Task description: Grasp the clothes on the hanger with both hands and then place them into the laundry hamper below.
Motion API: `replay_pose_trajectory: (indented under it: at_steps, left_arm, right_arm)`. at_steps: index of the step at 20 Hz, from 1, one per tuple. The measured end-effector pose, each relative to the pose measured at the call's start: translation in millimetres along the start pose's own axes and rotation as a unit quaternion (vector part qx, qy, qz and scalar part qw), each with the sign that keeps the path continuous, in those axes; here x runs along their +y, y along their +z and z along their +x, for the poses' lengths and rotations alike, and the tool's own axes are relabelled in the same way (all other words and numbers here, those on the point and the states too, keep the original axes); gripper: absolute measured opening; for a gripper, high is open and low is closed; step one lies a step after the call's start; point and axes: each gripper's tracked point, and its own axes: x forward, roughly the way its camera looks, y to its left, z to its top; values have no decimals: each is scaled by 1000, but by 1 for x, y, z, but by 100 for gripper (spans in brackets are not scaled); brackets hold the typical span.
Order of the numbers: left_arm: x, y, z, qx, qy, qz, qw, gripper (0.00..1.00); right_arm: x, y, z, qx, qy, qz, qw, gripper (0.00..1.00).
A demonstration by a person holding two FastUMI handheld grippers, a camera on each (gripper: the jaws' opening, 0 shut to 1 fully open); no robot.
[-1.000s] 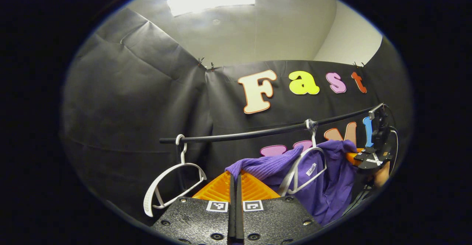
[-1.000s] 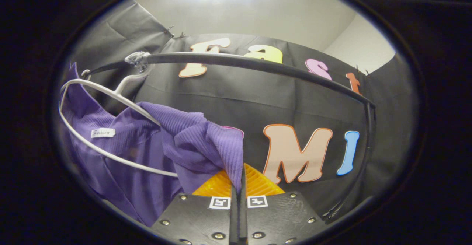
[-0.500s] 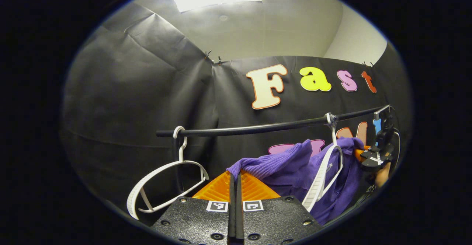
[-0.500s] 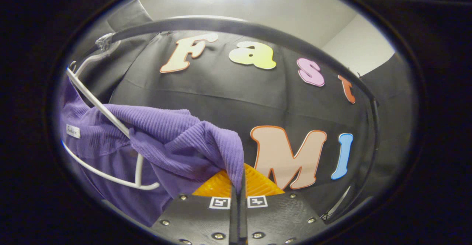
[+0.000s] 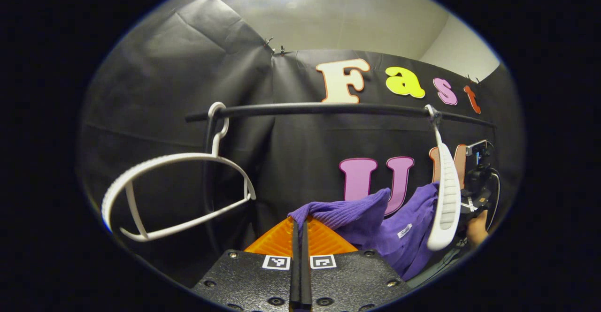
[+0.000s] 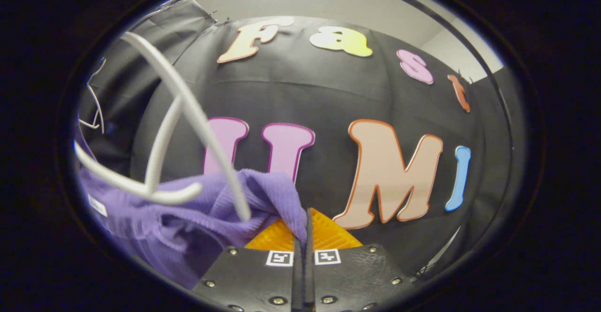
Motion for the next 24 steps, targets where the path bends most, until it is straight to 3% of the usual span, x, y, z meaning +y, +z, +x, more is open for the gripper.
replay_pose_trajectory:
  at_steps: [1, 2, 8, 18, 24]
  left_arm:
    - [2, -10, -2, 5, 8, 2, 1000, 1]
    - [7, -17, -2, 3, 16, 15, 1000, 1]
    - [3, -35, -31, 11, 10, 33, 999, 1]
    - [-10, -2, -93, -10, -8, 28, 1000, 2]
    - [-44, 6, -119, -36, -40, 33, 998, 1]
  right_arm:
    - [7, -12, -6, 14, 10, 12, 1000, 7]
    - [15, -22, -15, 23, 21, 15, 999, 2]
    - [37, -35, -99, 37, 39, 70, 996, 2]
    - [34, 23, -215, -1, 52, 94, 994, 2]
    - [40, 54, -283, -37, 64, 97, 993, 0]
